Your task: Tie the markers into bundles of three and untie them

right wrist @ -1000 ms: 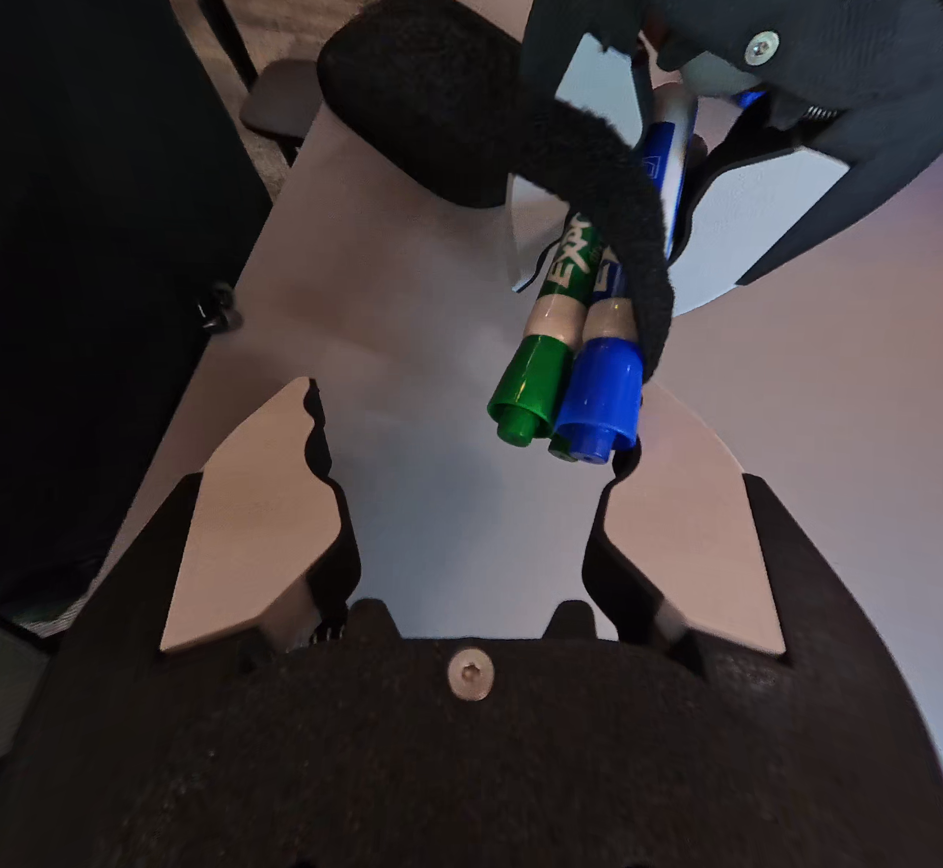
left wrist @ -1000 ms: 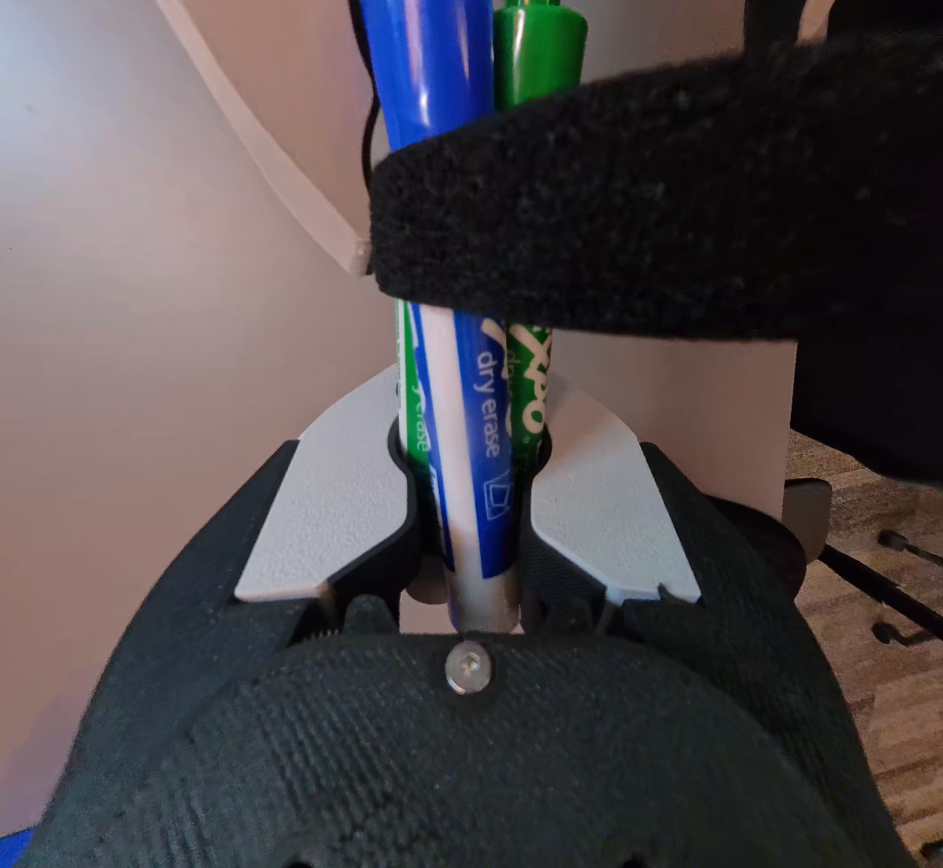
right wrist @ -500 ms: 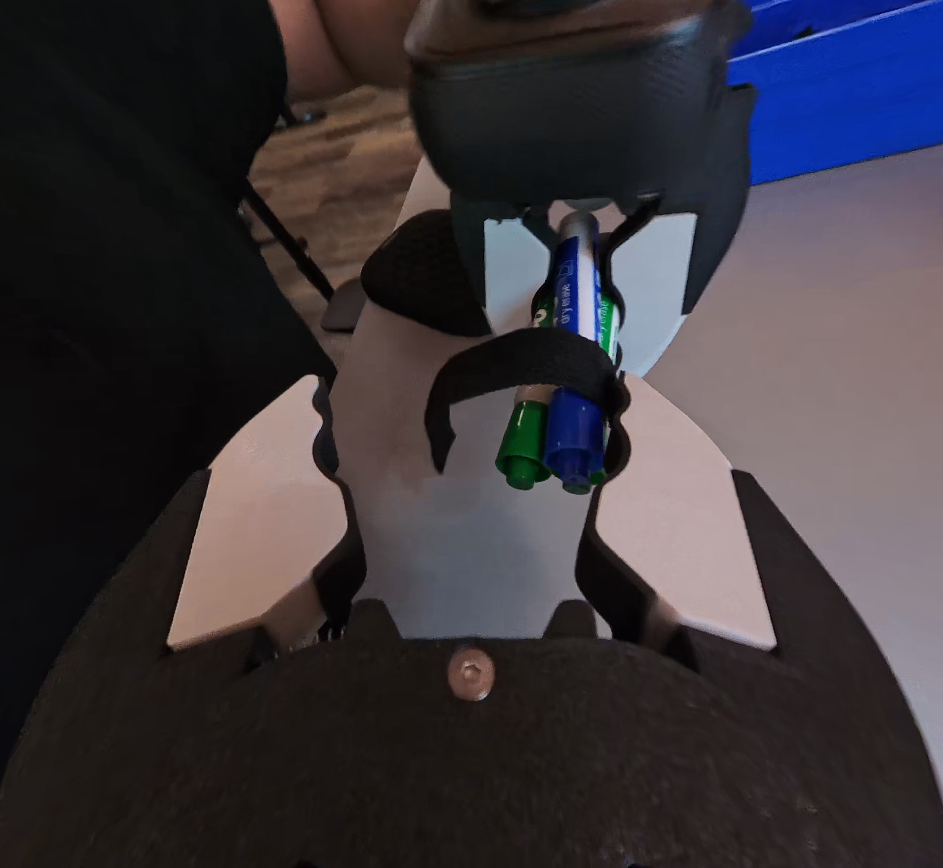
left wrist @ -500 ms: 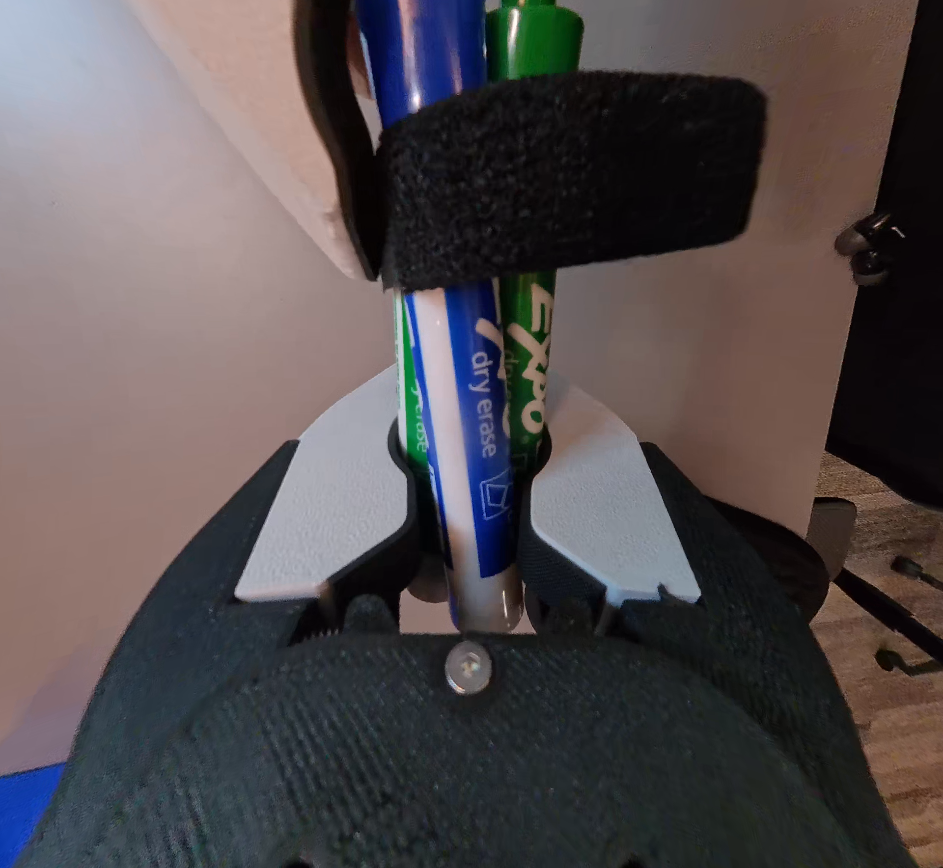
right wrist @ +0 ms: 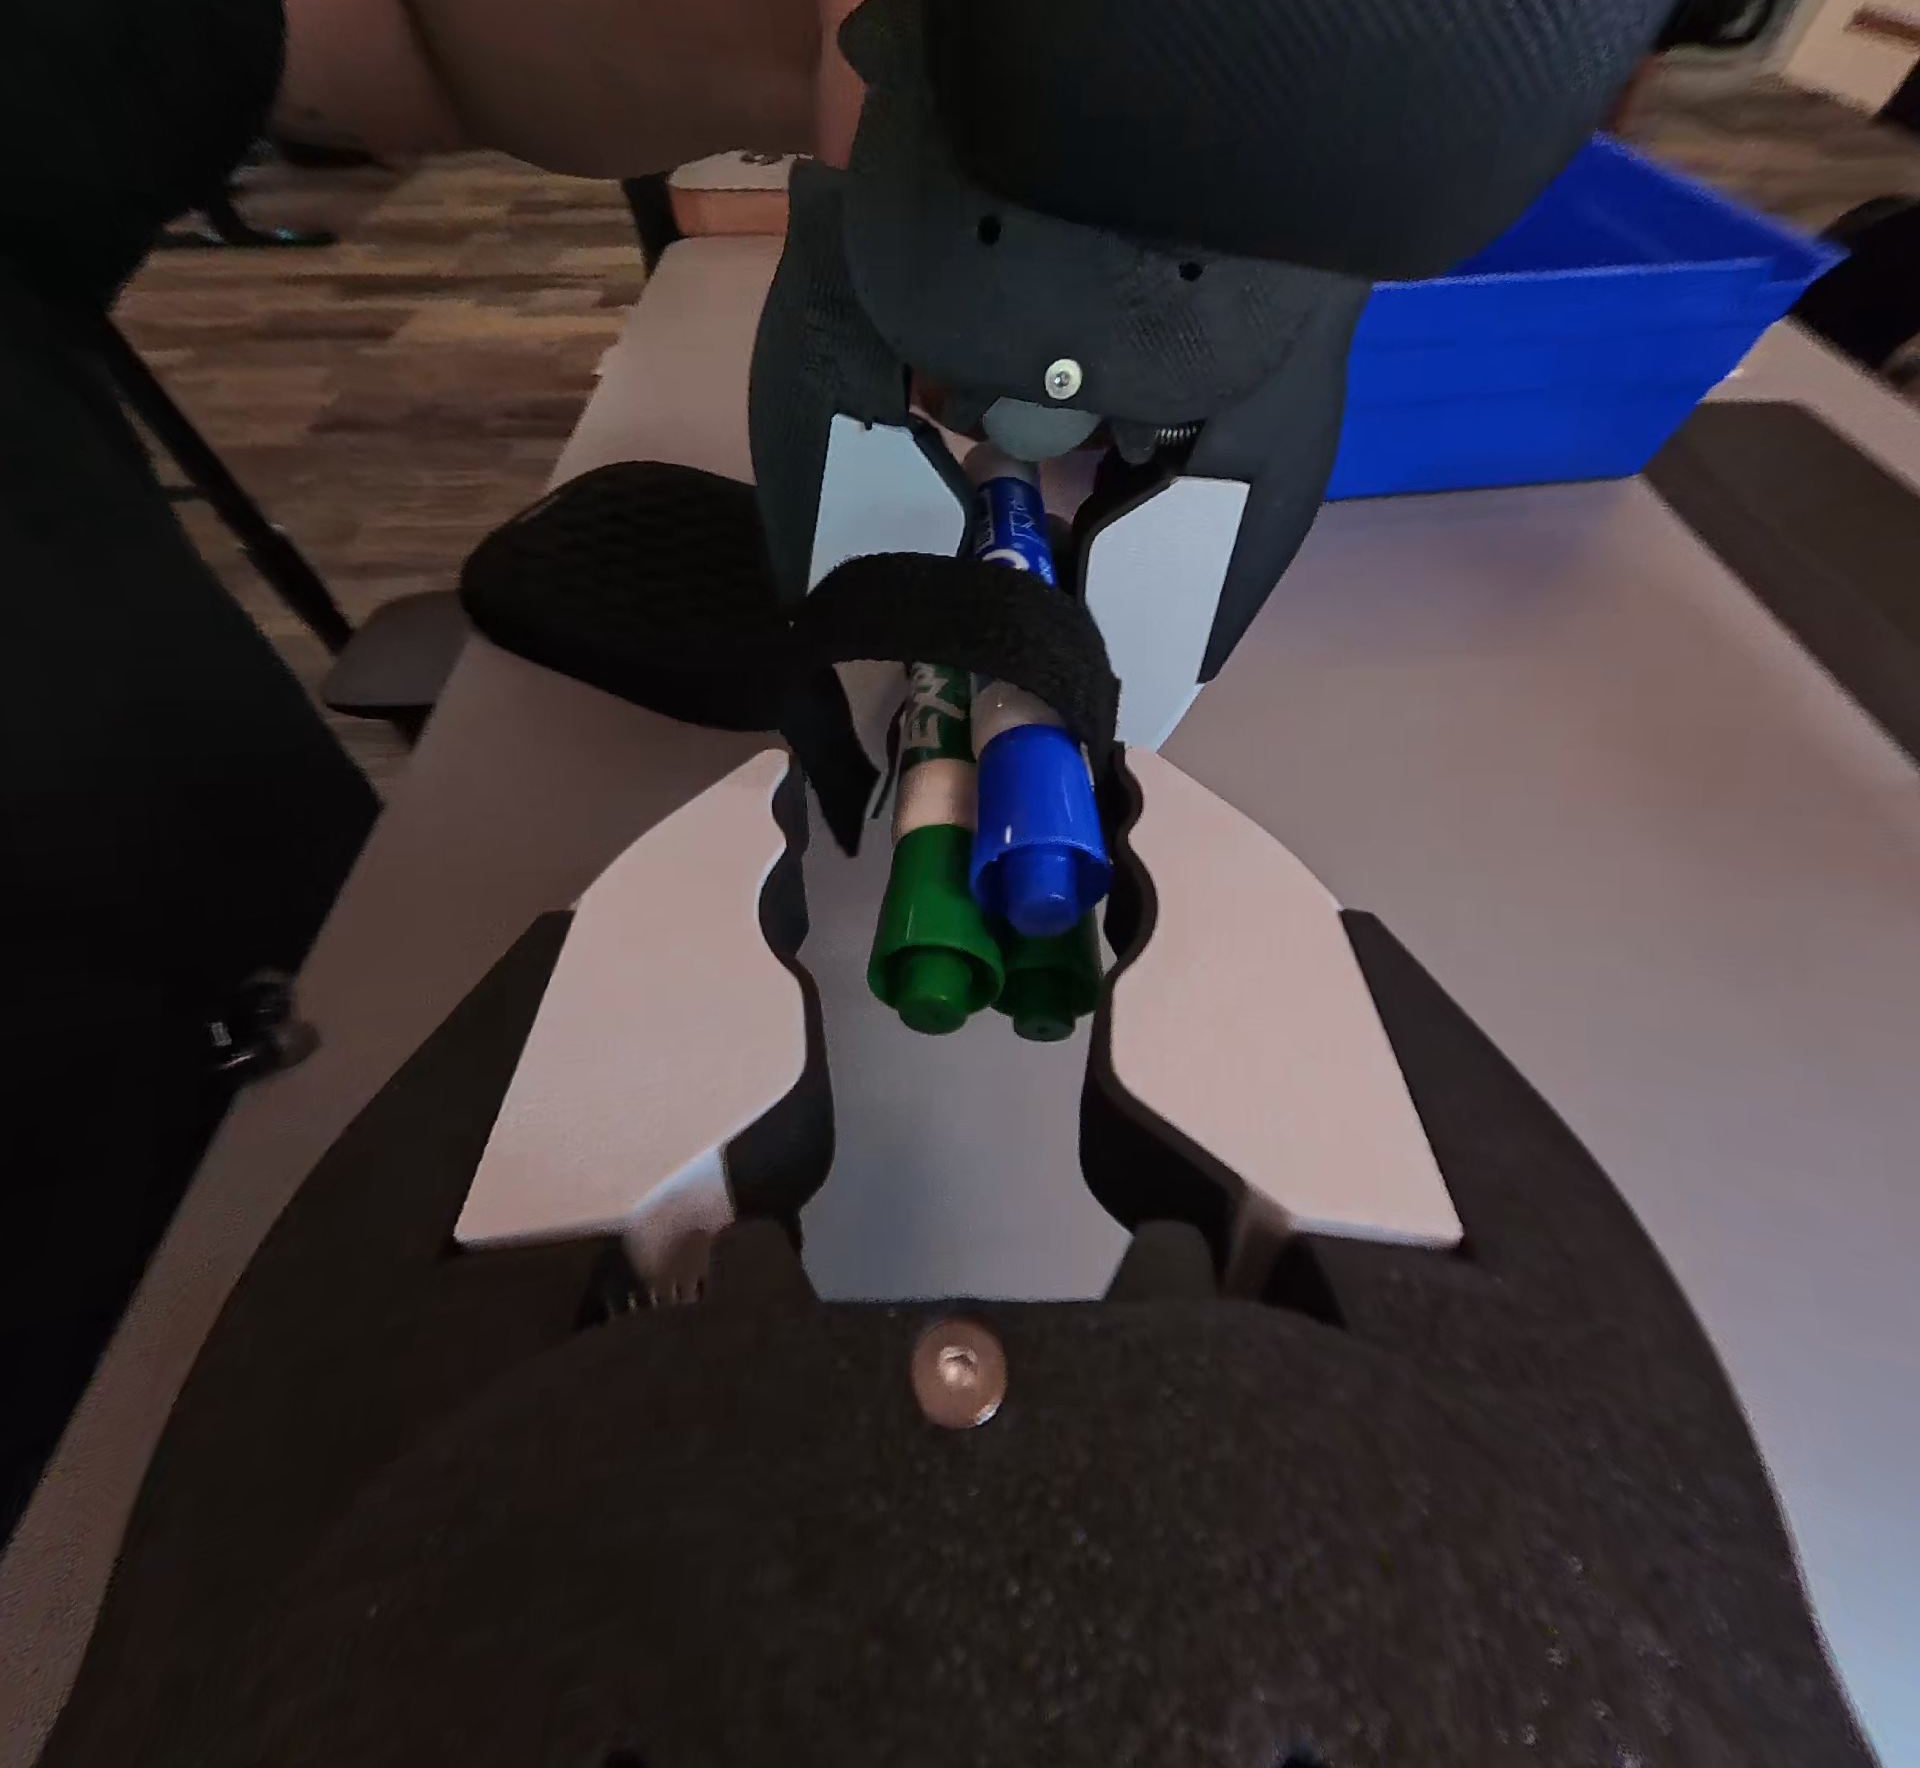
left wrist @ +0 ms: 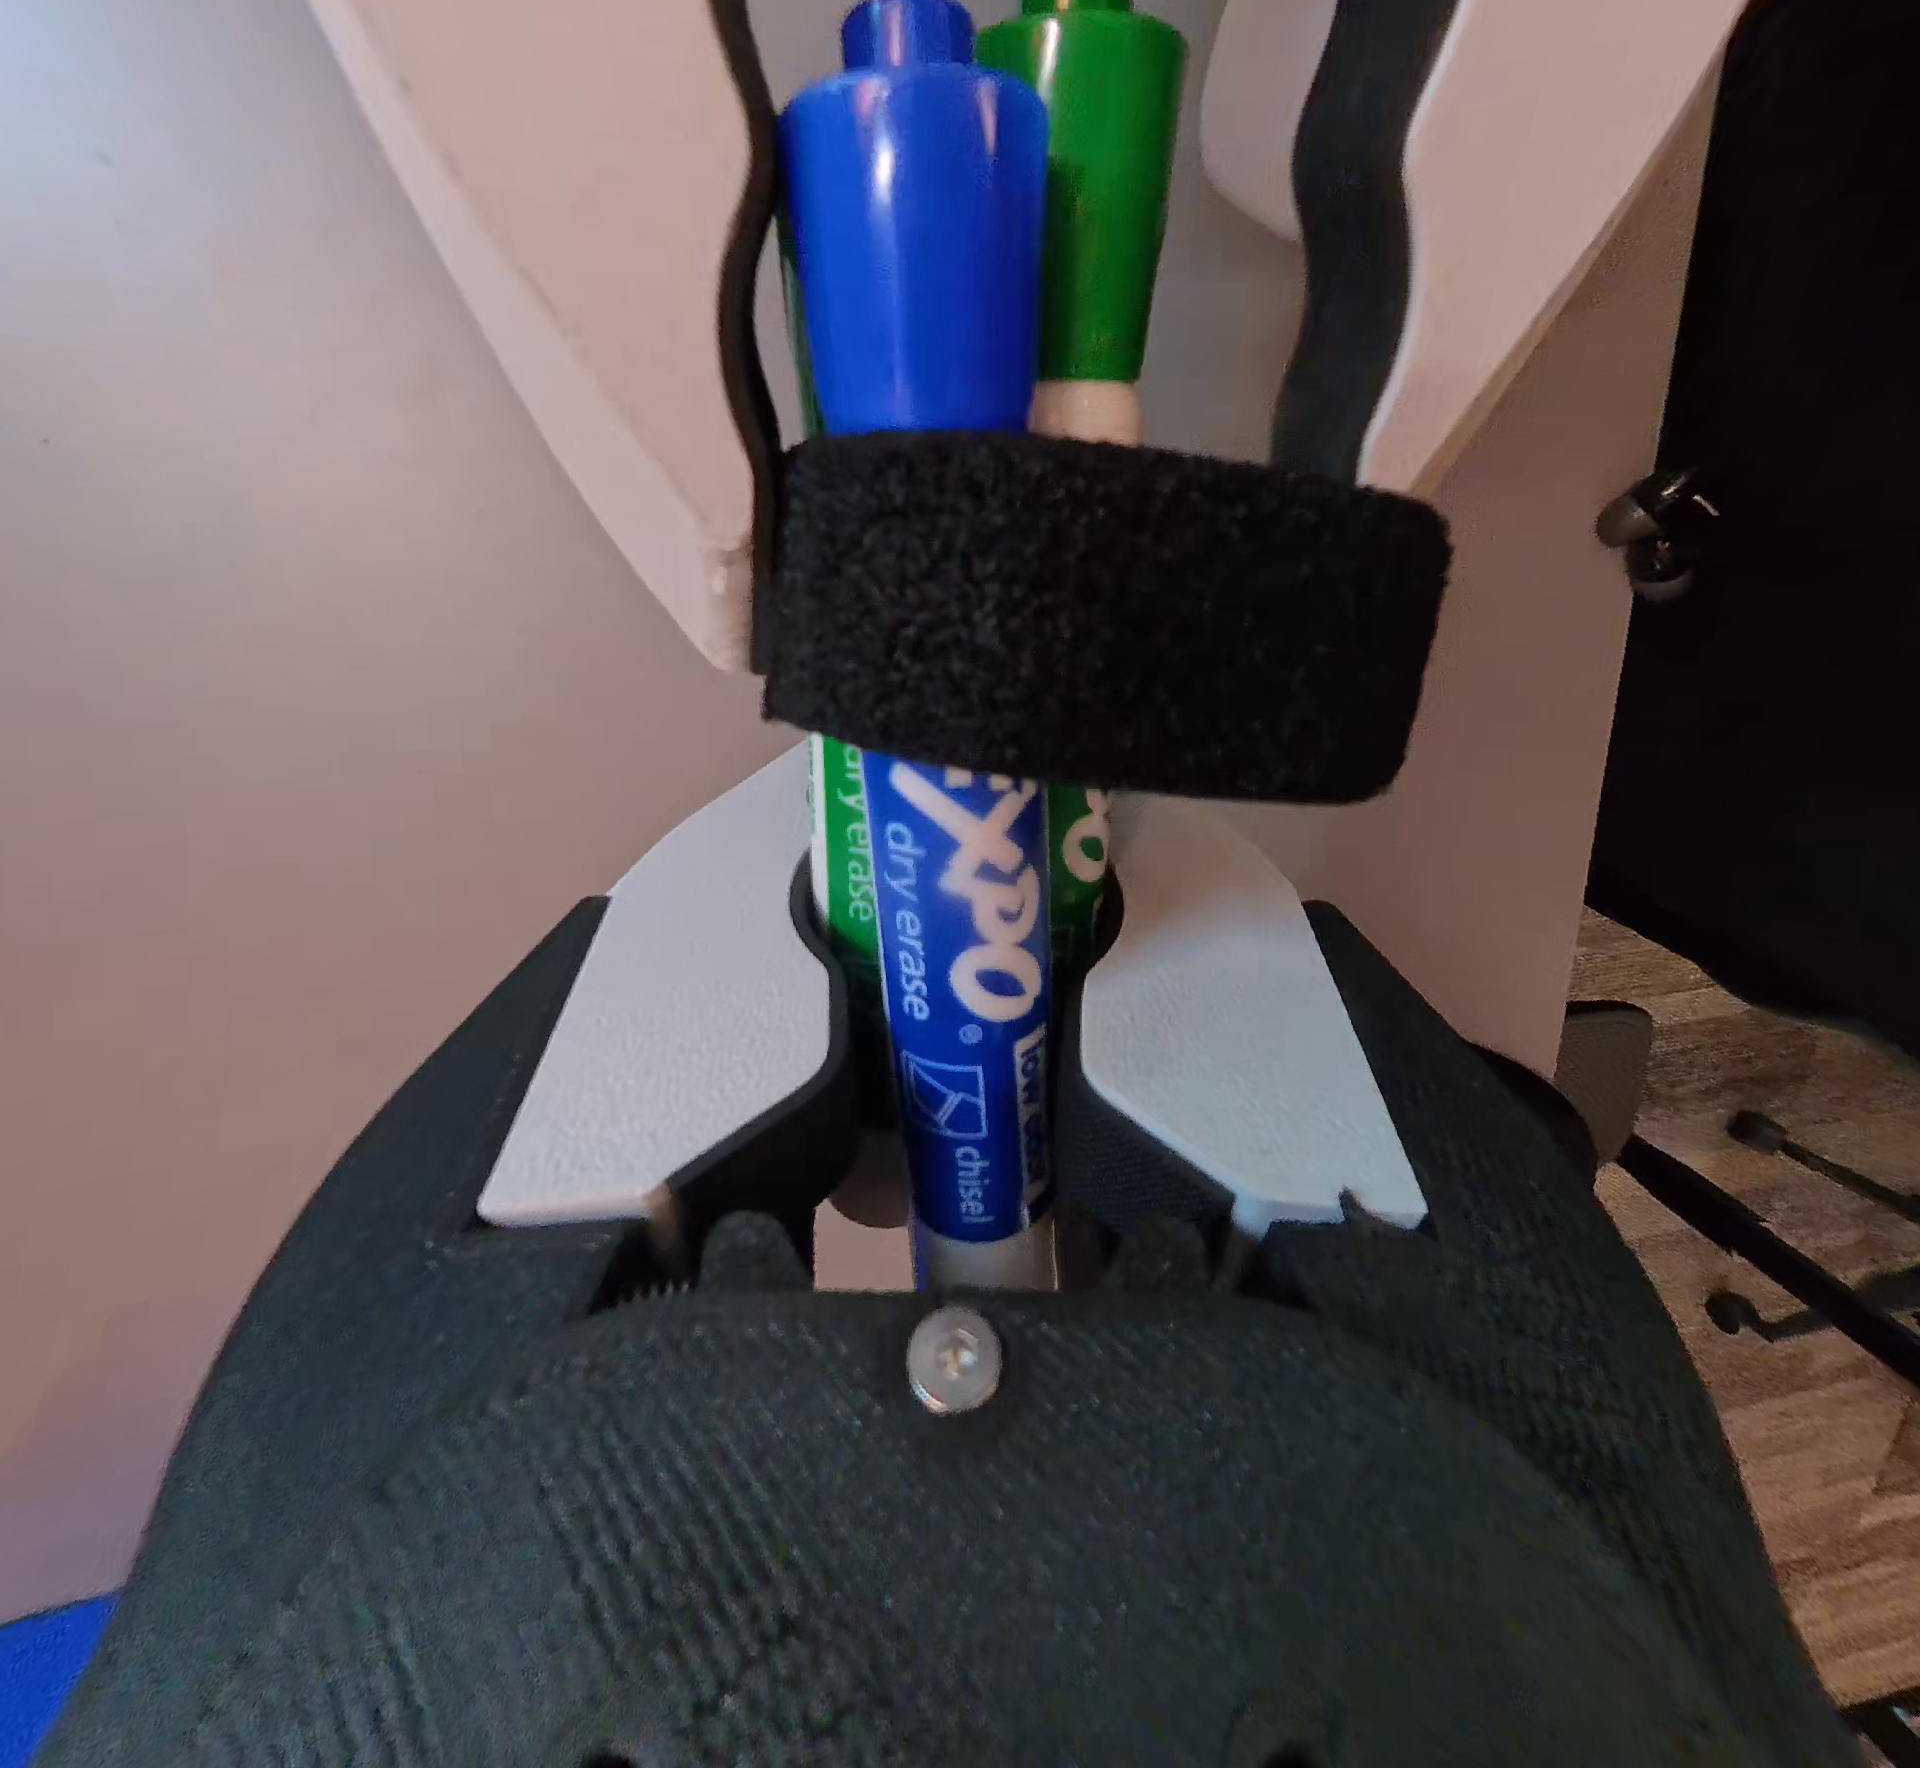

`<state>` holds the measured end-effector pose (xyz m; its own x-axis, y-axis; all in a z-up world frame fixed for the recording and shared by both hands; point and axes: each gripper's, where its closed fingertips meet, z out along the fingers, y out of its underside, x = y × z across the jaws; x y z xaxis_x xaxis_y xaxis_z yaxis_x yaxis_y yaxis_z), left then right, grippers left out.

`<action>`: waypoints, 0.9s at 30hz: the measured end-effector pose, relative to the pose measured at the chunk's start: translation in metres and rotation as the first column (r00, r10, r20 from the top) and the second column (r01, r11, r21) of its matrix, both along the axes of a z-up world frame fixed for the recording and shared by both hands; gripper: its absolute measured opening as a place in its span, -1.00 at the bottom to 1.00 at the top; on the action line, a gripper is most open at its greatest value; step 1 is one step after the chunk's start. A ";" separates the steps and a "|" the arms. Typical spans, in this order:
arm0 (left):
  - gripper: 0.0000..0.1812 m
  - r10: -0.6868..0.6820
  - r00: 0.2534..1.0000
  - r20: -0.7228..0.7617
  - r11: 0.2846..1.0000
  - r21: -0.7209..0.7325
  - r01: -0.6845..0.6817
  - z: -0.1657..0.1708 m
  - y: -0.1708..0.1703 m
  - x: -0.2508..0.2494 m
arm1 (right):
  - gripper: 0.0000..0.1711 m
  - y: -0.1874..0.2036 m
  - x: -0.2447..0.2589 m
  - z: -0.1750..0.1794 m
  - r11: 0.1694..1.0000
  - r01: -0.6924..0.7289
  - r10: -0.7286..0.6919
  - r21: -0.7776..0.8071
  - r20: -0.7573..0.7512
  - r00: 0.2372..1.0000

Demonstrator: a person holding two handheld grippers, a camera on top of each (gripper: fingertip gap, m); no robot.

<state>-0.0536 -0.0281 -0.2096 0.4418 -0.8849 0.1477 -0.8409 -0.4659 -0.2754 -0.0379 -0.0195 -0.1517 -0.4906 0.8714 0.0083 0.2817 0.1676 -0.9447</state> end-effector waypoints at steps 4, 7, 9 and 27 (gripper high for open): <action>-0.53 0.002 0.998 -0.057 0.999 0.035 0.000 0.002 0.002 -0.003 | -0.47 0.003 -0.004 0.006 0.998 0.060 -0.059 0.001 -0.085 0.995; -0.53 0.003 0.993 -0.114 0.999 0.044 0.002 0.004 0.002 -0.005 | -0.52 0.004 -0.005 0.008 0.996 0.085 -0.084 -0.001 -0.132 0.988; -0.53 -0.007 0.988 -0.152 0.999 0.046 0.014 0.006 0.002 -0.008 | -0.51 0.004 -0.005 0.006 0.996 0.087 -0.085 0.015 -0.135 0.987; -0.53 0.001 0.994 -0.109 1.000 0.021 0.002 0.026 0.001 0.006 | -0.46 0.013 -0.001 0.017 0.980 0.196 -0.179 0.026 -0.304 0.936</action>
